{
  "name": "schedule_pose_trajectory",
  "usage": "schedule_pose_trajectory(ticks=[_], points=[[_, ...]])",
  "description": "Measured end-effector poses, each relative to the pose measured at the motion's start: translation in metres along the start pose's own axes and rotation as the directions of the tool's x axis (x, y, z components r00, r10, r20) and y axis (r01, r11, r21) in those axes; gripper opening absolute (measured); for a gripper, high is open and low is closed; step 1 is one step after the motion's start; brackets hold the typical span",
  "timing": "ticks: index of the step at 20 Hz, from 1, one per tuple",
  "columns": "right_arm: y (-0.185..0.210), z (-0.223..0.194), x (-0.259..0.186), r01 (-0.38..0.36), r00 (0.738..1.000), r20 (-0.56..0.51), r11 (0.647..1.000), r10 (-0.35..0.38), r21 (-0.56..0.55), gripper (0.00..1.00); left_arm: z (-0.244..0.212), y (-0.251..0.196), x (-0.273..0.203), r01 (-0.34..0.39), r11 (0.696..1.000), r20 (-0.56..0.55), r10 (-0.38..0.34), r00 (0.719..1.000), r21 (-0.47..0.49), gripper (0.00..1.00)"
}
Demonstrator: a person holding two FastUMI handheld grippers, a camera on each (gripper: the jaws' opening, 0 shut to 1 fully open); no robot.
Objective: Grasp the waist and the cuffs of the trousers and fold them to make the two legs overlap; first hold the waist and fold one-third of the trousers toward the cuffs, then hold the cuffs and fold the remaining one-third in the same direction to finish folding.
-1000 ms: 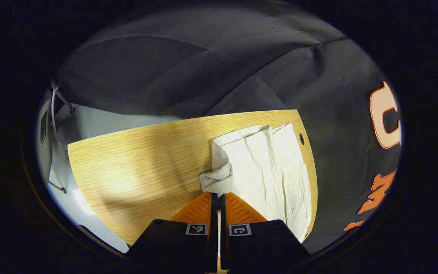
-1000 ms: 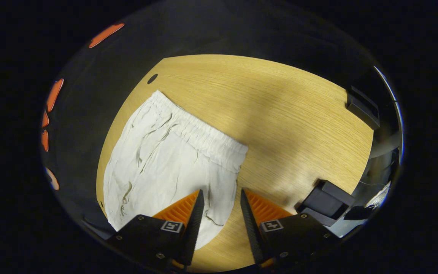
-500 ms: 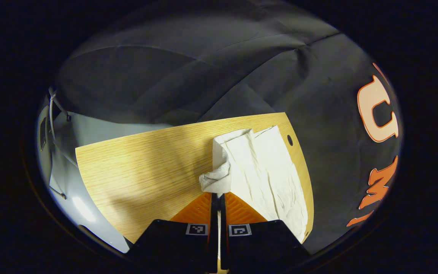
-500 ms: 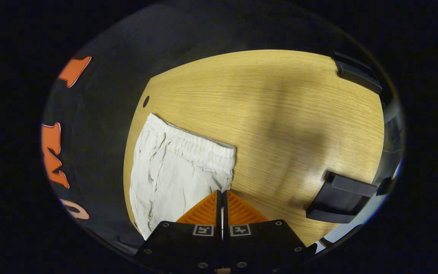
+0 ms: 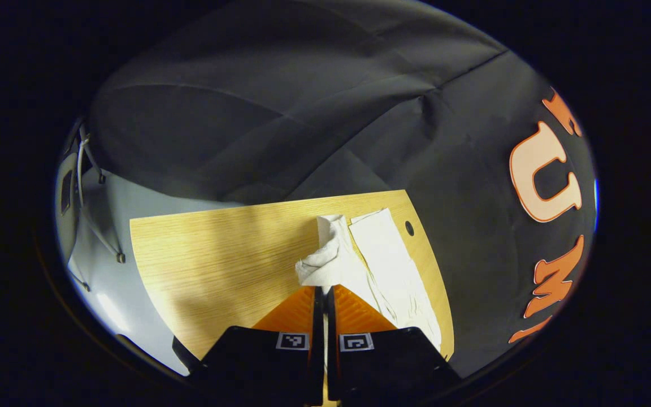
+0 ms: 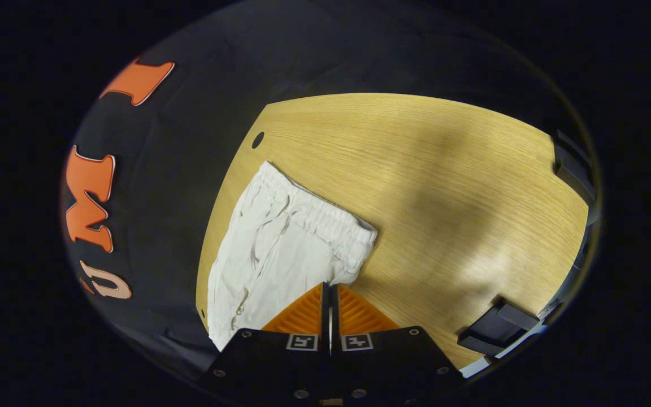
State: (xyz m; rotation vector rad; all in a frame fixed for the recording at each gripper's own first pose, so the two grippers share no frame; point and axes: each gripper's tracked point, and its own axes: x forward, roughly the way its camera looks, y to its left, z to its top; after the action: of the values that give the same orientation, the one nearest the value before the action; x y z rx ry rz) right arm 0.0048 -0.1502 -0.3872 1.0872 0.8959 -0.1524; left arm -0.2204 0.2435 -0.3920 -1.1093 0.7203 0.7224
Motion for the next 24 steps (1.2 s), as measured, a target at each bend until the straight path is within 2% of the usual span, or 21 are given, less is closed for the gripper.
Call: schedule_pose_trajectory(ticks=[5, 7, 12, 14, 16, 17, 20, 21, 22, 23, 24], points=[[0.020, 0.008, 0.004, -0.019, 1.000, 0.001, 0.999, 0.019, -0.047, 0.01, 0.002, -0.001, 0.000, 0.028, 0.999, 0.022, -0.029, 0.999, 0.029, 0.04], [0.034, 0.015, 0.002, -0.031, 0.999, 0.019, 0.998, 0.033, -0.056, 0.01, 0.003, -0.003, 0.002, 0.054, 0.997, 0.023, -0.055, 0.998, 0.052, 0.06], [0.065, 0.054, 0.006, -0.028, 0.994, 0.101, 0.997, 0.034, -0.067, 0.01, 0.008, -0.006, 0.001, 0.116, 0.992, 0.029, -0.117, 0.993, 0.048, 0.06], [0.057, 0.056, 0.015, 0.037, 0.996, 0.087, 0.994, -0.028, -0.105, 0.01, 0.002, -0.005, 0.002, 0.112, 0.993, 0.005, -0.112, 0.994, 0.049, 0.06], [0.052, 0.047, 0.017, 0.069, 0.995, 0.078, 0.990, -0.060, -0.120, 0.01, -0.002, -0.007, 0.000, 0.113, 0.992, -0.029, -0.112, 0.993, 0.048, 0.06], [0.040, 0.039, 0.019, 0.110, 0.992, 0.068, 0.987, -0.103, -0.120, 0.01, 0.000, -0.006, 0.001, 0.114, 0.993, -0.034, -0.112, 0.993, 0.043, 0.06], [0.004, 0.009, 0.017, 0.181, 0.984, 0.015, 0.982, -0.180, -0.056, 0.02, -0.002, -0.006, 0.001, 0.106, 0.994, -0.042, -0.105, 0.994, 0.030, 0.06], [-0.002, 0.002, 0.019, 0.195, 0.981, -0.008, 0.980, -0.195, -0.039, 0.16, -0.001, -0.005, 0.001, 0.099, 0.995, -0.046, -0.098, 0.994, 0.032, 0.06], [-0.008, -0.002, 0.021, 0.212, 0.977, -0.017, 0.976, -0.213, -0.040, 0.20, -0.001, -0.006, 0.000, 0.095, 0.995, -0.049, -0.093, 0.994, 0.036, 0.06], [-0.014, -0.003, 0.021, 0.231, 0.972, -0.016, 0.971, -0.233, -0.063, 0.34, -0.002, -0.006, 0.000, 0.093, 0.995, -0.049, -0.091, 0.995, 0.038, 0.06], [-0.018, -0.001, 0.022, 0.248, 0.968, -0.003, 0.965, -0.249, -0.082, 0.43, -0.001, -0.006, 0.001, 0.090, 0.995, -0.047, -0.088, 0.995, 0.037, 0.06]])
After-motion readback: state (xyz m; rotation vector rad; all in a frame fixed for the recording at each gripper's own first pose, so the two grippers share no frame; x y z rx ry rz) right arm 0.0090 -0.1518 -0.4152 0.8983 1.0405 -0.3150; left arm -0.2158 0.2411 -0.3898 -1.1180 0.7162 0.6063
